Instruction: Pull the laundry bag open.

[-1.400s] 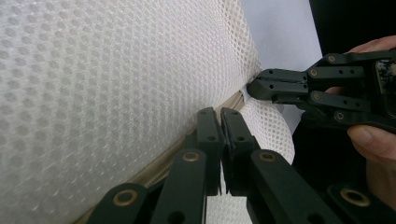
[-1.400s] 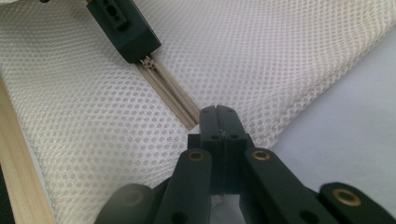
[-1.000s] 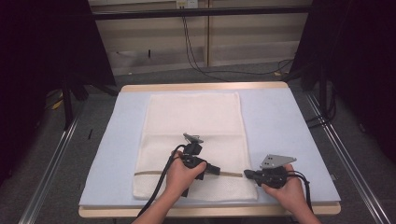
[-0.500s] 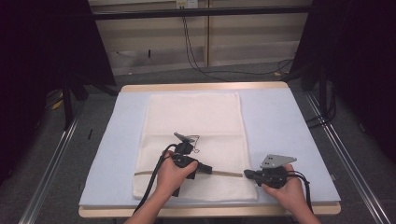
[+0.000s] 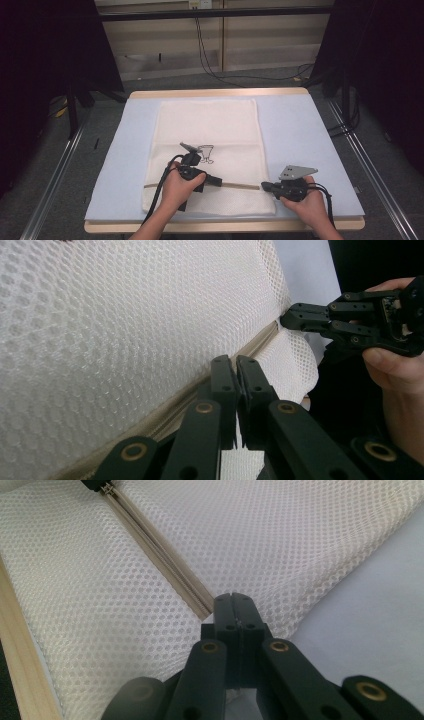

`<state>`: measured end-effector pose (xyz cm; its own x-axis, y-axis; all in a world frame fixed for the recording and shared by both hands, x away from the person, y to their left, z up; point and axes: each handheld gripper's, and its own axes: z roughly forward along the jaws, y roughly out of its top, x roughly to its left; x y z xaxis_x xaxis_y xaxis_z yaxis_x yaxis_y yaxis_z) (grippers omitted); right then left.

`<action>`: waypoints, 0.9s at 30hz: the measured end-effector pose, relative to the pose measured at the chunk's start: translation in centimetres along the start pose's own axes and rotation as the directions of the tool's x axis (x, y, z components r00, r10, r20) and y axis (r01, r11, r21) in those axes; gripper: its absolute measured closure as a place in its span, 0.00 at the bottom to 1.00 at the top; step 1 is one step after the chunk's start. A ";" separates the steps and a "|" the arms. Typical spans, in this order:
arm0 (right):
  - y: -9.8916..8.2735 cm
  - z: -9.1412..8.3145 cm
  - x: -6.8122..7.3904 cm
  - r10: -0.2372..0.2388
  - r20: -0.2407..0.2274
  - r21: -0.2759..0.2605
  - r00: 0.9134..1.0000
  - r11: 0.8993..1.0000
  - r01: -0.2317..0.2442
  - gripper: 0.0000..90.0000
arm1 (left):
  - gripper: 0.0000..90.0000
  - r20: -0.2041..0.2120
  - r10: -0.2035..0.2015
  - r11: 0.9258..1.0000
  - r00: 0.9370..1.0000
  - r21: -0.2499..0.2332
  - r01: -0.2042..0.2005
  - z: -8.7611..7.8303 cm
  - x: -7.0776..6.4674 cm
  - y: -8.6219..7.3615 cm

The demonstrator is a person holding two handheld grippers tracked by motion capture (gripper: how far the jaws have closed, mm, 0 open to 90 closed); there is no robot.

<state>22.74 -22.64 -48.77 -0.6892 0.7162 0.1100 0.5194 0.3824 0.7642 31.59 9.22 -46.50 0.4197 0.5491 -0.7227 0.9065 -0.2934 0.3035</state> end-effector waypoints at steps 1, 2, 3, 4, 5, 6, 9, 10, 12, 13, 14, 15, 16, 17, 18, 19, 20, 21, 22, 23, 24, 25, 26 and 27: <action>0.0 0.0 0.0 0.003 0.001 0.001 1.000 1.000 -0.003 1.00 | 0.97 0.002 -0.011 1.000 1.000 -0.002 0.011 0.0 -0.1 0.0; 0.0 0.0 0.1 0.004 0.004 0.002 1.000 1.000 -0.004 1.00 | 0.97 0.010 -0.005 1.000 1.000 0.003 0.005 -0.1 0.1 0.0; 0.0 0.0 0.1 0.004 0.006 0.002 1.000 1.000 -0.004 1.00 | 0.97 -0.001 -0.005 1.000 1.000 -0.004 0.005 -0.2 0.1 -0.1; 0.0 0.0 0.1 0.001 0.008 0.000 1.000 1.000 -0.001 1.00 | 0.97 0.004 -0.013 1.000 1.000 -0.003 0.013 -0.2 0.1 -0.1; 0.0 0.0 0.1 0.004 0.010 0.001 1.000 1.000 -0.004 1.00 | 0.97 0.006 -0.013 1.000 1.000 -0.005 0.013 -0.4 0.2 -0.1; 0.0 0.0 0.1 0.004 0.010 0.000 1.000 1.000 -0.004 1.00 | 0.97 0.012 -0.021 1.000 1.000 -0.010 0.021 -0.6 0.4 -0.2; 0.0 0.0 0.0 0.007 0.001 -0.002 1.000 1.000 -0.007 1.00 | 0.97 0.006 -0.021 1.000 1.000 -0.018 0.021 -1.5 1.0 -0.5; 0.0 0.0 0.0 0.010 0.003 0.000 1.000 1.000 -0.010 1.00 | 0.97 0.002 -0.030 0.999 1.000 -0.027 0.030 -1.6 1.0 -0.6; 0.0 0.0 0.0 0.015 -0.002 0.000 1.000 1.000 -0.015 1.00 | 0.97 0.003 -0.032 0.999 0.999 -0.031 0.032 -2.2 1.3 -0.8; 0.0 0.0 0.0 0.014 -0.002 0.000 1.000 1.000 -0.014 1.00 | 0.97 0.008 -0.037 0.999 0.999 -0.036 0.037 -2.5 1.5 -0.9; 0.0 0.0 0.0 0.012 0.000 0.000 1.000 1.000 -0.012 1.00 | 0.97 0.002 -0.039 0.998 0.999 -0.041 0.039 -2.7 1.6 -1.0; 0.0 0.0 0.0 0.010 0.000 -0.001 1.000 1.000 -0.010 1.00 | 0.97 0.000 -0.031 0.999 1.000 -0.033 0.031 -3.1 1.8 -1.1; 0.0 0.0 0.0 0.011 -0.001 -0.002 1.000 1.000 -0.011 1.00 | 0.97 -0.004 -0.038 0.998 0.999 -0.045 0.038 -3.4 1.9 -1.2; 0.0 0.0 0.0 0.010 0.002 -0.001 1.000 1.000 -0.010 1.00 | 0.97 -0.001 -0.042 0.998 0.999 -0.044 0.042 -3.7 2.0 -1.3; 0.0 0.0 0.0 0.009 0.003 0.000 1.000 1.000 -0.009 1.00 | 0.97 -0.011 -0.031 0.998 0.999 -0.055 0.030 -3.9 2.2 -1.3; 0.0 0.0 0.0 0.009 0.003 0.001 1.000 1.000 -0.009 1.00 | 0.97 -0.009 -0.038 0.998 0.999 -0.057 0.037 -4.2 2.3 -1.4; 0.0 0.0 0.1 0.010 0.001 0.001 1.000 1.000 -0.010 1.00 | 0.97 -0.003 -0.039 0.998 0.999 -0.057 0.039 -4.3 2.4 -1.4; 0.0 0.0 0.0 0.009 0.001 0.000 1.000 1.000 -0.009 1.00 | 0.97 -0.009 -0.037 0.997 0.999 -0.063 0.036 -4.6 2.5 -1.5; 0.0 0.0 0.0 0.009 0.000 0.000 1.000 1.000 -0.009 1.00 | 0.97 -0.017 -0.034 0.997 0.999 -0.064 0.033 -4.7 2.6 -1.6; 0.0 0.0 0.0 0.010 0.001 0.000 1.000 1.000 -0.010 1.00 | 0.97 -0.022 -0.036 0.997 0.999 -0.066 0.034 -5.0 2.7 -1.6; 0.0 0.0 0.0 0.009 0.002 0.001 1.000 1.000 -0.009 1.00 | 0.97 -0.019 -0.045 0.996 0.999 -0.071 0.044 -5.1 2.8 -1.7; 0.0 0.0 0.0 0.009 0.001 0.000 1.000 1.000 -0.009 1.00 | 0.97 -0.025 -0.046 0.996 0.999 -0.079 0.044 -5.4 3.0 -1.8; 0.0 0.0 0.0 0.006 0.000 -0.002 1.000 1.000 -0.006 1.00 | 0.97 -0.025 -0.053 0.996 0.998 -0.078 0.051 -5.6 3.2 -1.8; 0.0 0.0 0.0 0.006 0.003 -0.001 1.000 1.000 -0.006 1.00 | 0.97 -0.032 -0.049 0.996 0.998 -0.081 0.046 -5.8 3.4 -1.9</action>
<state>22.70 -22.64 -48.78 -0.6846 0.7201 0.1131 0.5233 0.3776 0.7639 31.56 16.18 -45.91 0.3760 0.5875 -0.7166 0.9257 -0.2035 0.3188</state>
